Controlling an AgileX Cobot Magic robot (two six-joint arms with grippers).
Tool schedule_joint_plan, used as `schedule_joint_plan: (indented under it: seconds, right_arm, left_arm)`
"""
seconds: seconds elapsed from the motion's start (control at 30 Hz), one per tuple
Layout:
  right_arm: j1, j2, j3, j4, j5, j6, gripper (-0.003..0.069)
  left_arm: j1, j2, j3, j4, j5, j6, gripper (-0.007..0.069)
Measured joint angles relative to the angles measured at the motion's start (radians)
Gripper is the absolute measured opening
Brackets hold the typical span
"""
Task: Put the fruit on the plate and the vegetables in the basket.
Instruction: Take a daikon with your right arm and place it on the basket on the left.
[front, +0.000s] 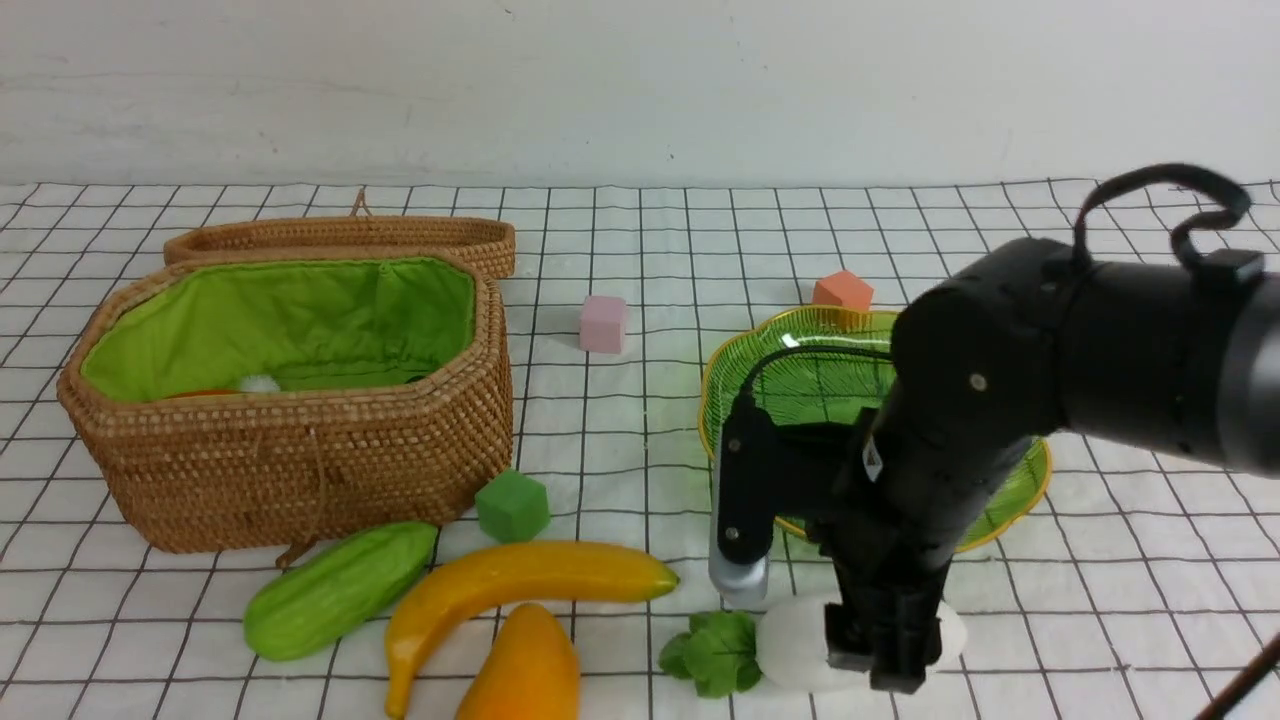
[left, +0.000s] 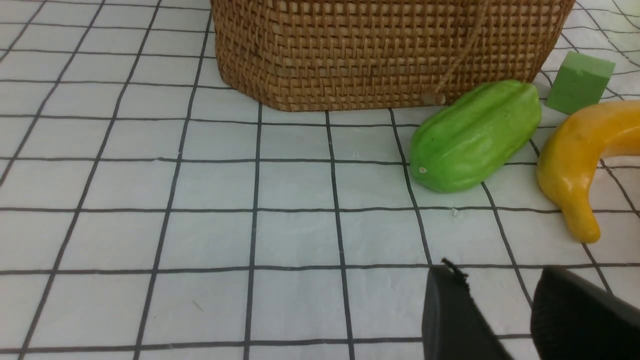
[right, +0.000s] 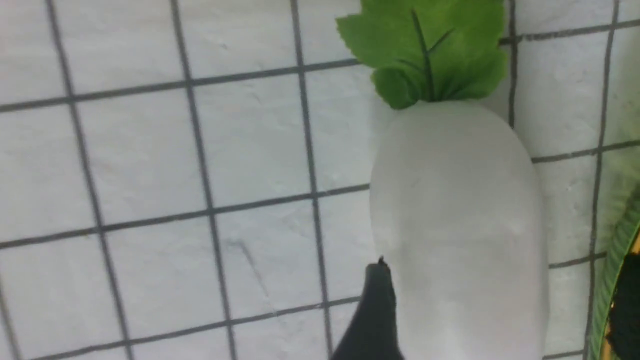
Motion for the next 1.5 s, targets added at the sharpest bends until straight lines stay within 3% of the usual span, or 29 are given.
schedule_joint_plan:
  seconds: [0.3,0.47,0.67,0.7,0.8,0.9,1.1,1.3,1.5]
  right_arm:
    - [0.000,0.111,0.000,0.000,-0.016,-0.010,0.0587]
    - [0.000,0.126,-0.014,0.004,0.056,-0.010,0.0536]
    - [0.000,0.107,-0.184,0.117,0.173,-0.010,0.0536]
    - [0.000,0.100,-0.302,0.230,0.158,-0.010,0.0536]
    - [0.003,0.102,-0.467,0.413,0.062,-0.014,0.0536]
    - [0.020,0.130,-0.624,0.612,-0.127,-0.078,0.0536]
    - [0.065,0.316,-0.868,0.894,-0.427,-0.220,0.0536]
    - [0.120,0.562,-0.975,0.937,-0.540,-0.301,0.0536]
    - [0.127,0.624,-0.978,0.928,-0.566,-0.299,0.0541]
  left_arm:
    - [0.000,0.000,0.000,0.000,0.000,0.000,0.0239]
    - [0.000,0.000,0.000,0.000,0.000,0.000,0.0239]
    - [0.000,0.000,0.000,0.000,0.000,0.000,0.0239]
    - [0.000,0.000,0.000,0.000,0.000,0.000,0.0239]
    - [0.000,0.000,0.000,0.000,0.000,0.000,0.0239]
    - [0.000,0.000,0.000,0.000,0.000,0.000,0.0239]
    - [0.000,0.000,0.000,0.000,0.000,0.000,0.0239]
    - [0.000,0.000,0.000,0.000,0.000,0.000,0.0239]
    - [0.000,0.000,0.000,0.000,0.000,0.000,0.0239]
